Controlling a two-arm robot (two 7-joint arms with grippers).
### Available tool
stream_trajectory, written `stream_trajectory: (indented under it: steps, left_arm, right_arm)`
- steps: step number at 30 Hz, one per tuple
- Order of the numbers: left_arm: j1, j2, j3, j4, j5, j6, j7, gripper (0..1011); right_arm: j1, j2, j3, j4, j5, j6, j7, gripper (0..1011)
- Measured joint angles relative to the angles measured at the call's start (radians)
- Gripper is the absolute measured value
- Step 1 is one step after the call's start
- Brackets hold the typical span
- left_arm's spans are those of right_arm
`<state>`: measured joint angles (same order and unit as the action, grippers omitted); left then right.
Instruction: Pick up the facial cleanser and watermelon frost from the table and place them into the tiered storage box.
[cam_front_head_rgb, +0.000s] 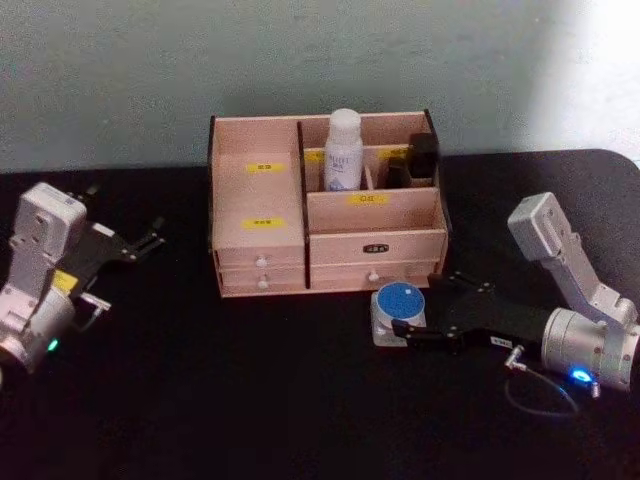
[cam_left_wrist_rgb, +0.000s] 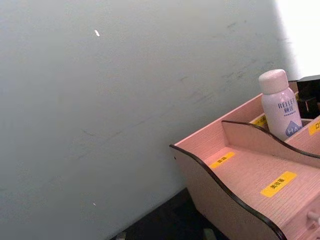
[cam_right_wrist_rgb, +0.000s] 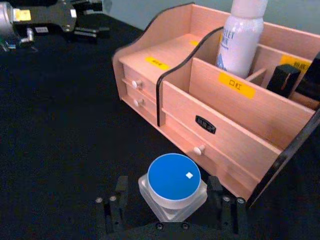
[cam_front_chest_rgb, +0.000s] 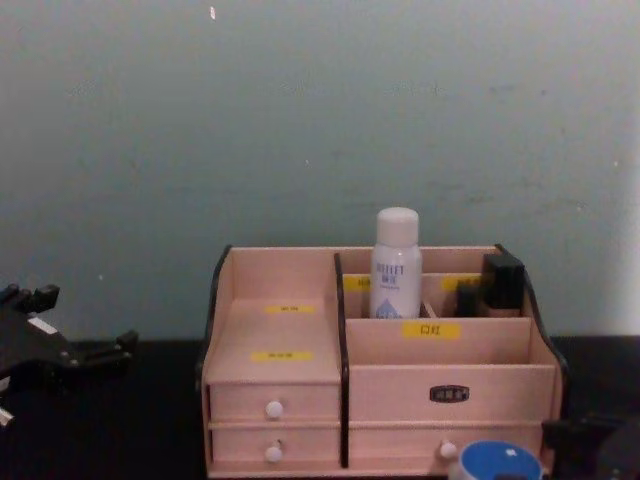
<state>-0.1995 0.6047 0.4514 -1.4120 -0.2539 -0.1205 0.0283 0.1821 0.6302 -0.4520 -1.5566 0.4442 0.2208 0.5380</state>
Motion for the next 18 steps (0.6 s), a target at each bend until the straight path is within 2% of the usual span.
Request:
stream_trajectory:
  steps: [18]
  left_arm:
    - [0.0, 0.0, 0.0, 0.0, 0.0, 0.0, 0.0, 1001]
  right_arm:
    - [0.026, -0.022, -0.022, 0.049, -0.015, 0.007, -0.005, 1002]
